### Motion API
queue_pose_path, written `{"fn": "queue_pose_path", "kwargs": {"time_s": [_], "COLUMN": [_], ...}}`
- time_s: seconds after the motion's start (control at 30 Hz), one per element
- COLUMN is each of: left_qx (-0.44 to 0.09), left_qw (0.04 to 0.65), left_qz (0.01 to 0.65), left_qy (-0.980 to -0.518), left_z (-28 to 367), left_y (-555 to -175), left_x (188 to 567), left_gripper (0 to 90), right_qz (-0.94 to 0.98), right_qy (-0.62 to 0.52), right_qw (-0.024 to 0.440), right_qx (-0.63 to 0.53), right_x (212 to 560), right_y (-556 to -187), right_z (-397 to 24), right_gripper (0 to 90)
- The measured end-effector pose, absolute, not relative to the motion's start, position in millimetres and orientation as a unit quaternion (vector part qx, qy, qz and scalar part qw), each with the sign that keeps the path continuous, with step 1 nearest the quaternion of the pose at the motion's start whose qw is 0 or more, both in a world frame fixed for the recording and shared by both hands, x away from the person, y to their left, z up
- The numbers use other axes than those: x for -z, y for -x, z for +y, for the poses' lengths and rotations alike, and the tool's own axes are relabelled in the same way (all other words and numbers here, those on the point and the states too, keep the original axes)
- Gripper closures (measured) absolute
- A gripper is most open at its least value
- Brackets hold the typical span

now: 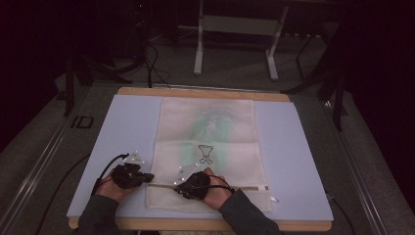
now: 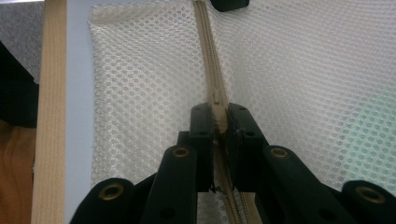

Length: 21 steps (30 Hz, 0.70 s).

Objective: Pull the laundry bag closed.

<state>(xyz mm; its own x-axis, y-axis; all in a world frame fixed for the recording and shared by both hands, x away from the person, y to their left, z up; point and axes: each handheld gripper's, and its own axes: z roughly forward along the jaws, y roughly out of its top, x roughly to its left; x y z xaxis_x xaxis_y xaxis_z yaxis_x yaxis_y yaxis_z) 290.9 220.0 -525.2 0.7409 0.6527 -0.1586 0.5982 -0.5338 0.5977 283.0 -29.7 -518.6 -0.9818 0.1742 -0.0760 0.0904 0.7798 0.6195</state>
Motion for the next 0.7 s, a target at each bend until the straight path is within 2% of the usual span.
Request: {"fn": "queue_pose_path", "kwargs": {"time_s": [0.7], "left_qx": [-0.04], "left_qw": [0.324], "left_qz": [0.358], "left_qy": [-0.875], "left_z": [220], "left_y": [-291], "left_x": [525], "left_gripper": [90.0], "right_qz": [0.945], "right_qy": [-0.071], "right_qw": [0.061], "right_qx": [-0.314], "right_x": [516], "right_y": [-285], "right_z": [-45], "right_gripper": [81.9]}}
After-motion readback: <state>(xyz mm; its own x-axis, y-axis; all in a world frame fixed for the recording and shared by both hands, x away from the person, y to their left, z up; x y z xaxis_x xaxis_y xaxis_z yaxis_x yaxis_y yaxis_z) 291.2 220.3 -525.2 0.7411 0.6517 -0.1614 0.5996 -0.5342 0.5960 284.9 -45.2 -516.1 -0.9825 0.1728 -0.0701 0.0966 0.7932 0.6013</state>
